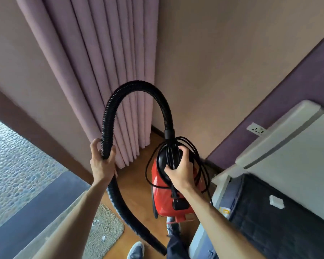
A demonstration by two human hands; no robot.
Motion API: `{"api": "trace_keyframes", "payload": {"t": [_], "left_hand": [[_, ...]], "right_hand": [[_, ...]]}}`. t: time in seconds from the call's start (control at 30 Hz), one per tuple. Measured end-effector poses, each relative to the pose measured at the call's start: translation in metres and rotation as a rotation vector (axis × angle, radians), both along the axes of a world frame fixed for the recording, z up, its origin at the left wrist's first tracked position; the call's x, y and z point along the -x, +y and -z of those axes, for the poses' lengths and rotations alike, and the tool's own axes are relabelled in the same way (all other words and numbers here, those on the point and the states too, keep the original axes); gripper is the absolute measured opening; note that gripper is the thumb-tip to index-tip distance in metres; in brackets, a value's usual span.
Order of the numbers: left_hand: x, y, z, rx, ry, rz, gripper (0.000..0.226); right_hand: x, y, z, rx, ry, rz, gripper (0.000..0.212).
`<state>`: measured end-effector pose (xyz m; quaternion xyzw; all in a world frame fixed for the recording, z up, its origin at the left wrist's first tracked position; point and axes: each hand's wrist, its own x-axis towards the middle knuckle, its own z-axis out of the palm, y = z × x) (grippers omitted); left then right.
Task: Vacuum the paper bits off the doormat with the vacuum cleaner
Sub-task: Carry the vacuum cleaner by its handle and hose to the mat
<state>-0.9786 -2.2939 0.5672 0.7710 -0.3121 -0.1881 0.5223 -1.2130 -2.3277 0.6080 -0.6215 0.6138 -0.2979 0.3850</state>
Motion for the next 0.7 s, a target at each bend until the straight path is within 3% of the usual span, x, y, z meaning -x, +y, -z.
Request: {"api": "trace_keyframes", "payload": {"t": [0.43,0.7], "left_hand": [[0.011,0.011,0.065,-0.099,0.064,-0.408,0.046],[0.029,0.015,0.119,-0.178,0.078,-0.585,0.042]], "right_hand": [[-0.021,-0.06,0.063,-0.131,-0.006,-0.338,0.066],[-0.03,-0.087,0.141,-0.198,0.041,-0.477,0.068]]}}
